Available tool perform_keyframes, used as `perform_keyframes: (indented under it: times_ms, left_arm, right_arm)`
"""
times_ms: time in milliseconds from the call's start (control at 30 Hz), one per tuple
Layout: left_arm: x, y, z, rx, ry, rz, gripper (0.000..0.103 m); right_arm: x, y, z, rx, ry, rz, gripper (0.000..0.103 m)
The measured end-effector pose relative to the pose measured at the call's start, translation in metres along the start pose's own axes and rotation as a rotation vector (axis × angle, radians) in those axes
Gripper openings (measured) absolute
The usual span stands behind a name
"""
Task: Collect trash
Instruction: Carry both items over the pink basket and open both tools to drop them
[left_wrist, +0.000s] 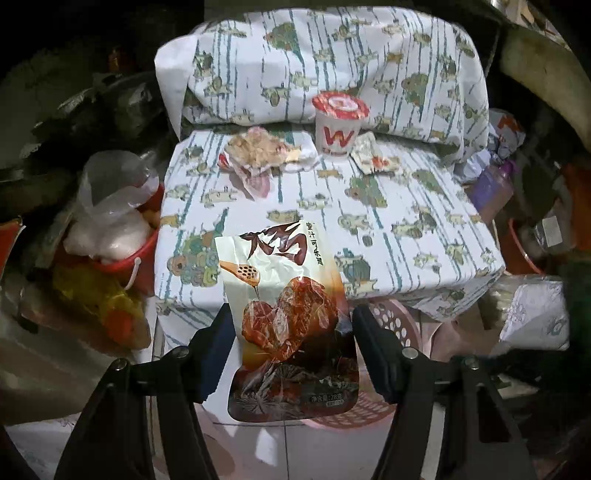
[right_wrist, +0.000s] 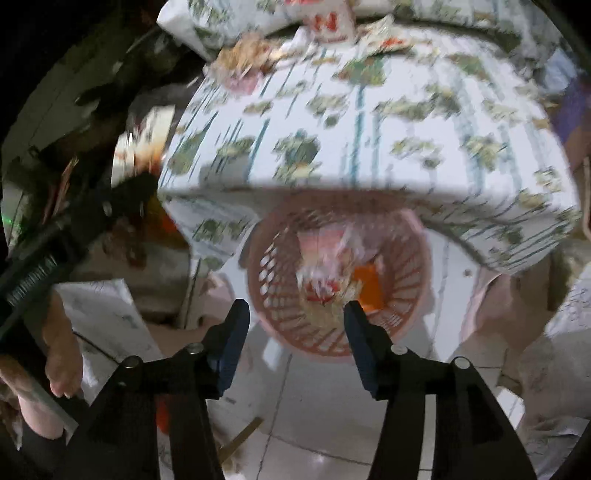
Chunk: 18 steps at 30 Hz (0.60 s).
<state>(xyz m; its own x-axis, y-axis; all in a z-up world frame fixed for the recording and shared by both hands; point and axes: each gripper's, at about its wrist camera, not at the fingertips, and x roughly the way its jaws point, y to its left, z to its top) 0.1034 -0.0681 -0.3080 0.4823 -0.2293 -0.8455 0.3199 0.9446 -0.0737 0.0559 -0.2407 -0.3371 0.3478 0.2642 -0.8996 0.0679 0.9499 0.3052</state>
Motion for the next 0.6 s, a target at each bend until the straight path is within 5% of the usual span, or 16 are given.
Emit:
perform_keyframes:
  times_ms: [200, 367, 600]
  left_arm:
    - [0.033, -0.006, -0.008, -0.027, 0.124, -0.085, 0.067]
    - [0.058, -0.024, -0.014, 0.035, 0.191, -0.068, 0.067]
    - [0.044, -0.026, -0.011, 0.060, 0.121, -0.033, 0.087]
  right_arm:
    - [-0.012, -0.022, 0.012, 0.086, -0.044, 0.007, 0.052]
    - [-0.014, -0.033, 0.019, 0.140, -0.045, 0.053, 0.052]
    - [-0.020, -0.043, 0.021, 0.183, -0.059, 0.093, 0.052]
